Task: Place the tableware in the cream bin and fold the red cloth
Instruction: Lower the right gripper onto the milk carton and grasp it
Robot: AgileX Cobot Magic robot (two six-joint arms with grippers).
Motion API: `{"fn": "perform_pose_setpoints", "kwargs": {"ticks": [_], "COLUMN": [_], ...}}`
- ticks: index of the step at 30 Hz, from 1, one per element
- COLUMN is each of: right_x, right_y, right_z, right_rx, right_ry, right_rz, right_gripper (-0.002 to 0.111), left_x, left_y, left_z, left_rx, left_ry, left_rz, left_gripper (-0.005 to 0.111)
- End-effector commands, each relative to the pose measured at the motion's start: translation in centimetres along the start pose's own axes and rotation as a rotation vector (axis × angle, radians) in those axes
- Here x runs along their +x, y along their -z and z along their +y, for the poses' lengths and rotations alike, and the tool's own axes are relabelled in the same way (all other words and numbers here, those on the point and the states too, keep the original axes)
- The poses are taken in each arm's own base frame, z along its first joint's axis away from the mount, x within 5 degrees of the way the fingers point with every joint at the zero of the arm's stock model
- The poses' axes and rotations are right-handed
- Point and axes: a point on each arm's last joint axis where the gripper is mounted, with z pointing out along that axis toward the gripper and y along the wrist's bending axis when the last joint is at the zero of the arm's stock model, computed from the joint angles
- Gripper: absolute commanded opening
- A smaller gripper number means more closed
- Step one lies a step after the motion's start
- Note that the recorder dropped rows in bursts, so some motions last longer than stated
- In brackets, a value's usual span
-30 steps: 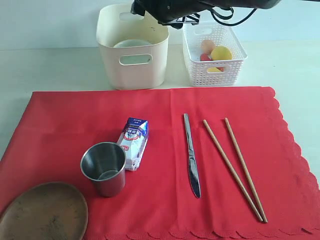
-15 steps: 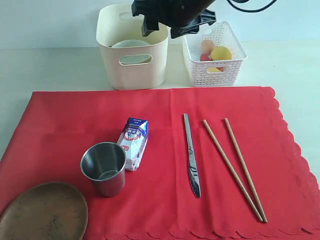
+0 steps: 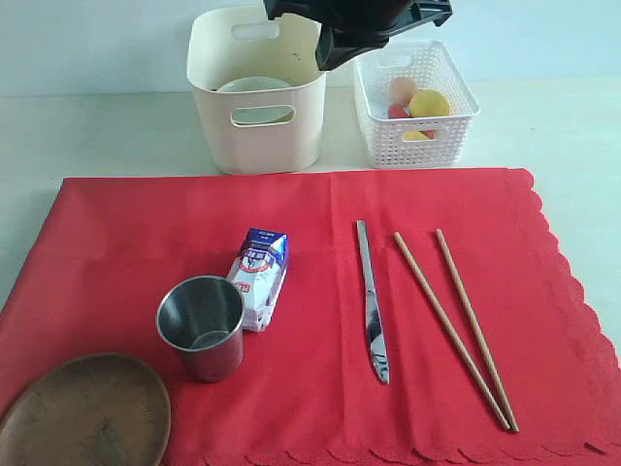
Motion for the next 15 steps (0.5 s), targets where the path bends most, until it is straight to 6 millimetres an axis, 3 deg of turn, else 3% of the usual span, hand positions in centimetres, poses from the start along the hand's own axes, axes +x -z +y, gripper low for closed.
{"fn": "perform_pose_setpoints", "kwargs": {"ticks": [1, 7, 15], "right_x": [1.2, 3.3, 6.5], "right_y": [1.1, 0.2, -2.3], "right_z": [1.3, 1.9, 0.6], "right_rx": [-0.016, -0.020, 0.082], "right_ry": [0.041, 0.046, -0.064], "right_rz": [-0.016, 0.023, 0.129], "right_gripper": [0.000, 0.000, 0.002], "left_x": [-0.1, -0.1, -0.1], "left_y": [0.0, 0.0, 0.0], "left_z": [0.0, 0.0, 0.0], "left_rx": [0.005, 0.005, 0.005], "left_ry": [-0.008, -0.008, -0.008], "left_rz": [-0.012, -0.012, -0.012], "left_gripper": [0.003, 0.003, 0.003]}}
